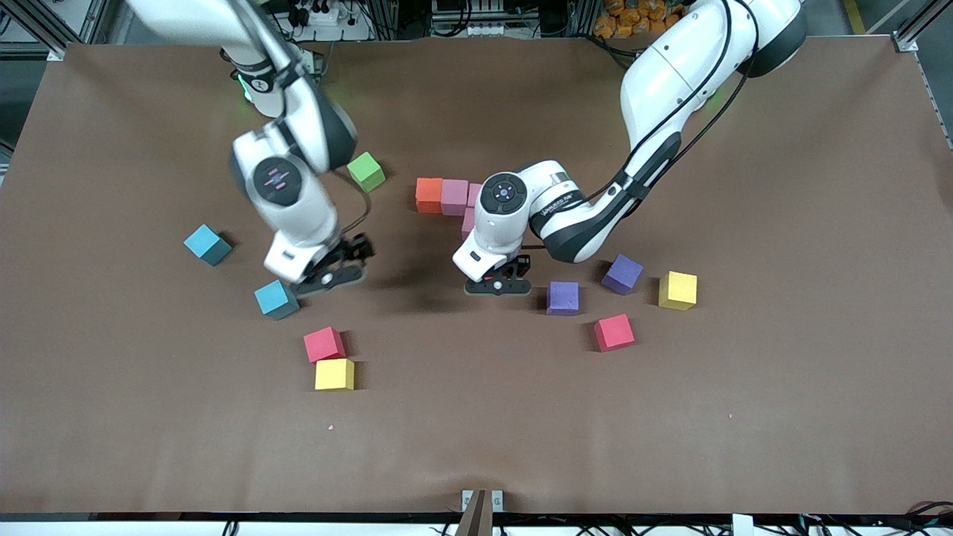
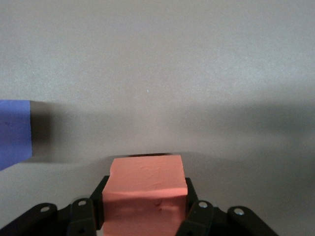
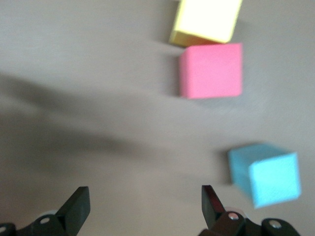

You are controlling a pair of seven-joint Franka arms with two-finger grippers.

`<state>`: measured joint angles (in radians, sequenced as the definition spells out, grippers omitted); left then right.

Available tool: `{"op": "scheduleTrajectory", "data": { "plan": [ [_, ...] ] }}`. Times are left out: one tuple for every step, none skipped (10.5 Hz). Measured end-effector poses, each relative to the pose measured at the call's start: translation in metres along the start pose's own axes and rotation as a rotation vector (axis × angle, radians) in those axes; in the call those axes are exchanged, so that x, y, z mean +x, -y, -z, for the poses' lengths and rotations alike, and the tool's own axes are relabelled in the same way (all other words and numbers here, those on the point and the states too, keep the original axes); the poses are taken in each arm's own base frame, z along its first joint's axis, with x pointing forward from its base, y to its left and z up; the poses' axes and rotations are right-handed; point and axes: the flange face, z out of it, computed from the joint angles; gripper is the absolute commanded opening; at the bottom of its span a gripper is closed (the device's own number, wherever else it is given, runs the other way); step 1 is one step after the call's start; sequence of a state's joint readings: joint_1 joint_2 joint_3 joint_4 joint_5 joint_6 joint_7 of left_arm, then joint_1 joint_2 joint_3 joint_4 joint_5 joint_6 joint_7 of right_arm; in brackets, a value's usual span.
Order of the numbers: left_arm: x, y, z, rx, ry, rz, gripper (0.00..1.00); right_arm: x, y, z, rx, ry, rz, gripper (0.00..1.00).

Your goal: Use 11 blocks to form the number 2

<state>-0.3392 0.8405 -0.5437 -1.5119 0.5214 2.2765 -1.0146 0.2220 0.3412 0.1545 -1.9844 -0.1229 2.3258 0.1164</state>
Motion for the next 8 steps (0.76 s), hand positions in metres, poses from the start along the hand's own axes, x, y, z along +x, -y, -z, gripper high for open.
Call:
{"op": "scheduleTrajectory", "data": {
  "plan": [
    [0.000,-0.001,0.000,0.000,0.000,-0.011,0.14,0.004,-0.031,-0.019,0.012,-0.004,0.010,1.00],
    [-0.001,-0.005,0.002,-0.005,-0.005,-0.015,0.14,0.010,-0.056,-0.033,0.023,-0.001,0.011,1.00],
    [-0.002,-0.011,0.004,-0.008,-0.010,-0.022,0.14,0.016,-0.071,-0.041,0.038,-0.001,0.007,1.00],
    [-0.005,-0.016,0.003,-0.003,-0.019,-0.030,0.14,0.024,-0.076,-0.044,0.056,-0.007,0.001,1.00],
    [-0.007,-0.021,0.000,0.006,-0.026,-0.035,0.14,0.033,-0.075,-0.046,0.071,-0.018,0.005,1.00],
    [-0.010,-0.026,-0.006,0.016,-0.029,-0.040,0.14,0.044,-0.072,-0.046,0.081,-0.031,0.011,1.00],
    [-0.012,-0.030,-0.010,0.022,-0.030,-0.044,0.14,0.053,-0.070,-0.047,0.089,-0.043,0.013,1.00],
    [-0.015,-0.033,-0.012,0.024,-0.029,-0.047,0.14,0.062,-0.070,-0.047,0.095,-0.055,0.016,1.00]
  ]
}}
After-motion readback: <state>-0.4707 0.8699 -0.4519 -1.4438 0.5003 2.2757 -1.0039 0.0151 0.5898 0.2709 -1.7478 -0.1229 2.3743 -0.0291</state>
